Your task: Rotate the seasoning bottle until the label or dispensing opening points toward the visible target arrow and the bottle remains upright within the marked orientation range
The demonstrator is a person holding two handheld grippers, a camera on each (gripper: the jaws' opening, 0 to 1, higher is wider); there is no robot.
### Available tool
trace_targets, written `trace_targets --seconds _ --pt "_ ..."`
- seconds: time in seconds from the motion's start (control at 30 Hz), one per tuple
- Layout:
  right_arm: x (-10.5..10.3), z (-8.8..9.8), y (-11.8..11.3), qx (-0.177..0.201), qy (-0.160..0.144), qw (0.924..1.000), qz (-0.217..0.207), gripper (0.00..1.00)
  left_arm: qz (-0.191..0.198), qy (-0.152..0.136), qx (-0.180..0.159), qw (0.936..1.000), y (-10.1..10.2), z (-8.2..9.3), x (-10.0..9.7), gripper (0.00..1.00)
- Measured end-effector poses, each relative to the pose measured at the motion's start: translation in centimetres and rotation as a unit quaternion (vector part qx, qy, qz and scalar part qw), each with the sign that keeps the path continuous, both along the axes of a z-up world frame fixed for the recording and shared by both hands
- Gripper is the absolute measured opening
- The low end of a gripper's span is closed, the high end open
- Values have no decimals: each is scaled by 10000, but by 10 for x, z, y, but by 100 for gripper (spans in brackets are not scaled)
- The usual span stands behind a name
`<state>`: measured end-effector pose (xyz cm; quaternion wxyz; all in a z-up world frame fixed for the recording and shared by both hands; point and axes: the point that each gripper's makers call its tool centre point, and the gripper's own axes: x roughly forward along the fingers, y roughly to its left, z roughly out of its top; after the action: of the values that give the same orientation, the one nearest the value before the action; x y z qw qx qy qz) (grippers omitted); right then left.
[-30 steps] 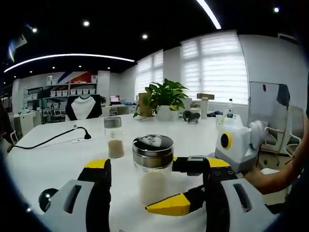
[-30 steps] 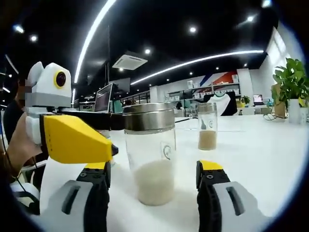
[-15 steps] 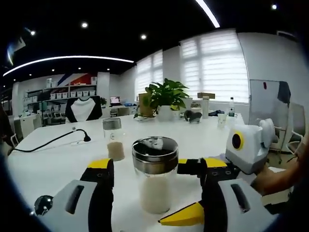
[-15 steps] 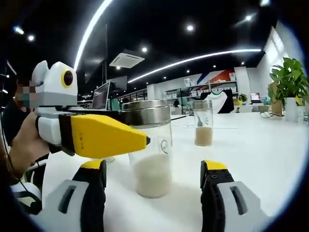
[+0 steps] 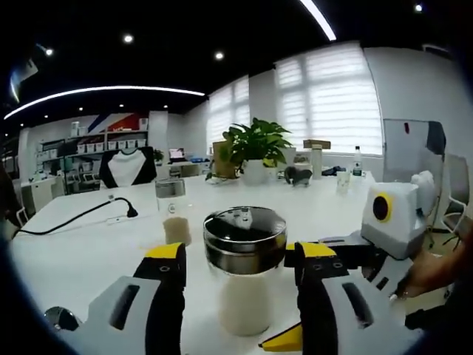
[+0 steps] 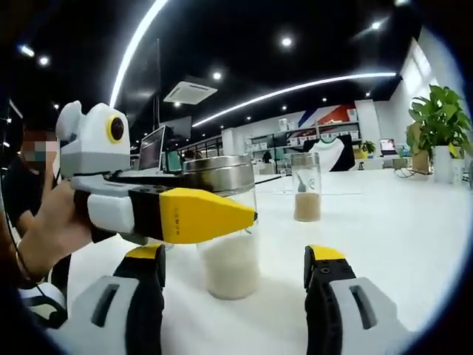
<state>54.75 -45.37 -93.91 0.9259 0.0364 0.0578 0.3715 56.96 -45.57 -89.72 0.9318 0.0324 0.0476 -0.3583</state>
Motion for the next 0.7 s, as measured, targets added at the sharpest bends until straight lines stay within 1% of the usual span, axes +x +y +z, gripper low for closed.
trace_targets --seconds 0.07,0.1,0.13,0.3,0.37,0.43,0.57,0.7 --pt "0 0 0 0 -9 10000 1 76 -88 -87 -9 9999 -2 1 -1 46" --pt "0 0 0 1 -7 10000 2 76 -153 -127 25 9998 -2 0 -1 44" --pt "0 0 0 -2 -7 10000 9 75 -187 -86 -25 9998 -4 0 -2 44" --pt "-1 -1 0 29 41 10000 32 75 -251 -112 -126 9995 -4 0 -1 43" --pt "-1 -1 -1 20 50 10000 46 75 -360 -107 -190 9991 -4 0 -1 43" --pt "-2 -1 -1 83 89 9999 81 74 -445 -105 -186 9988 -4 1 -1 43" --pt "-2 1 -2 54 51 9999 133 73 -550 -78 -191 9983 -3 1 -2 43" --pt "-3 5 -4 -73 -42 9997 217 73 -689 -52 -159 9975 -2 1 -6 42"
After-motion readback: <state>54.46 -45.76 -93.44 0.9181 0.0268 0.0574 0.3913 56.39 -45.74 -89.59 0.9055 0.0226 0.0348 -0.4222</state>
